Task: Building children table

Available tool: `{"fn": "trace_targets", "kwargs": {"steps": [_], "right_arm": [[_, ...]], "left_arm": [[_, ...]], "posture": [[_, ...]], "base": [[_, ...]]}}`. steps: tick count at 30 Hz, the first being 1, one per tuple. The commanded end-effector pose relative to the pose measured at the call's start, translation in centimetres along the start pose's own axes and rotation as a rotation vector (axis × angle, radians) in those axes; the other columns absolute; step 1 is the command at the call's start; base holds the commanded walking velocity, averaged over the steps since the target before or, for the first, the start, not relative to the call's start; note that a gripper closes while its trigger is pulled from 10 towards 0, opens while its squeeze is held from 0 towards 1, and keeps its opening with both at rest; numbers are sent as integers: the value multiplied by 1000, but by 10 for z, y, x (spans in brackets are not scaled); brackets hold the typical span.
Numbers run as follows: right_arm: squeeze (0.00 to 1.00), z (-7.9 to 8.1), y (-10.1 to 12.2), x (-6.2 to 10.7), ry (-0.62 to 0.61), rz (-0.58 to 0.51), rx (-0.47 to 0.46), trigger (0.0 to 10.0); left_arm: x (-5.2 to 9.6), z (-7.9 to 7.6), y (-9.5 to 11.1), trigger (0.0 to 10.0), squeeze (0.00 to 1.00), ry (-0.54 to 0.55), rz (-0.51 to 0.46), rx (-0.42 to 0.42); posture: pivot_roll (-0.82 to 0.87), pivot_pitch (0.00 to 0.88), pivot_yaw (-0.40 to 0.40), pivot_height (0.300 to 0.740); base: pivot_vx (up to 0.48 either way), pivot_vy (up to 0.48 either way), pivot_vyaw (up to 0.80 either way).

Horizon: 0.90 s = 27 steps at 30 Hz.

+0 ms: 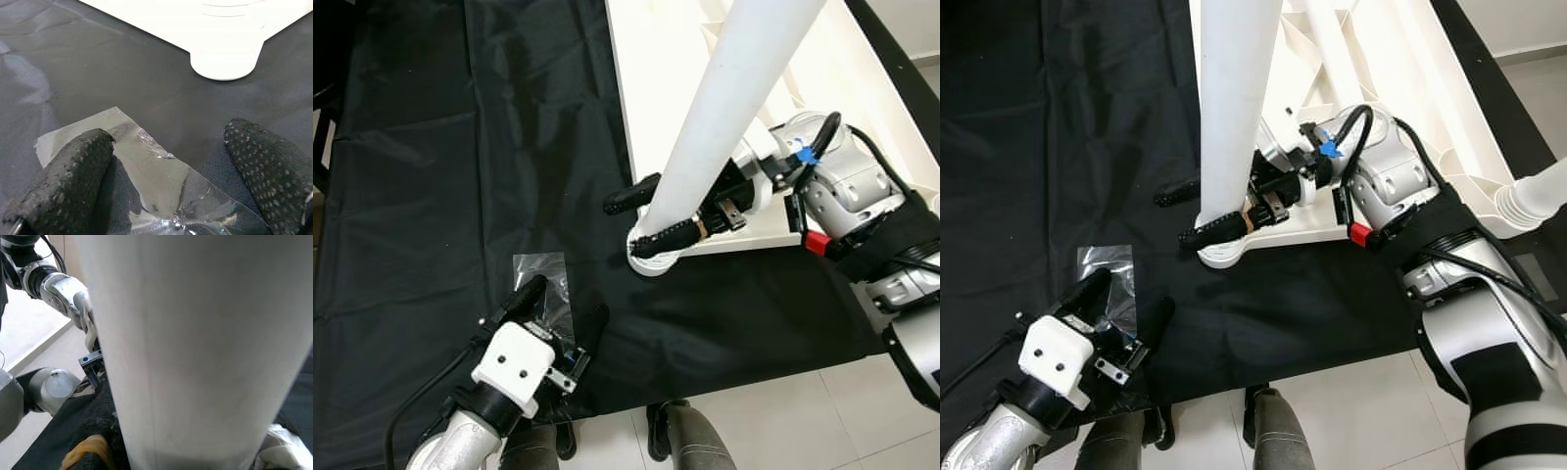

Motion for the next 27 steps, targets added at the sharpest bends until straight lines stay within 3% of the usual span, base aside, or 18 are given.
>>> {"fn": "trace_targets", "kwargs": {"steps": [1, 17, 27], "right_arm": [[0, 11, -15, -9, 77, 41, -58, 10000], [0, 12, -21, -4, -3, 38, -73, 10000], [0, 15, -25, -7, -140, 53, -111, 10000]], "left_arm": [[3, -5, 0, 10000, 0, -6, 1, 9], [1, -5, 0, 10000, 0, -4, -2, 6], [1, -5, -1, 10000, 0, -5, -2, 7]], "posture": [[21, 446, -52, 740], [13, 446, -51, 740], [7, 445, -49, 740]], "base": [[0, 0, 0], [0, 0, 0], [0, 0, 0]]}}
Point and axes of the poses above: a point about 5 cm out from each wrist's last joint towards the gripper, its own x axis pointing back from the gripper into the wrist, its own y axis along the axis of the wrist's last joint, z = x × y, the point moved 2 cm from there along -x, pointing out of the wrist towards the gripper, and after that the axes turned 9 degrees about x, right-handed, at the moved point
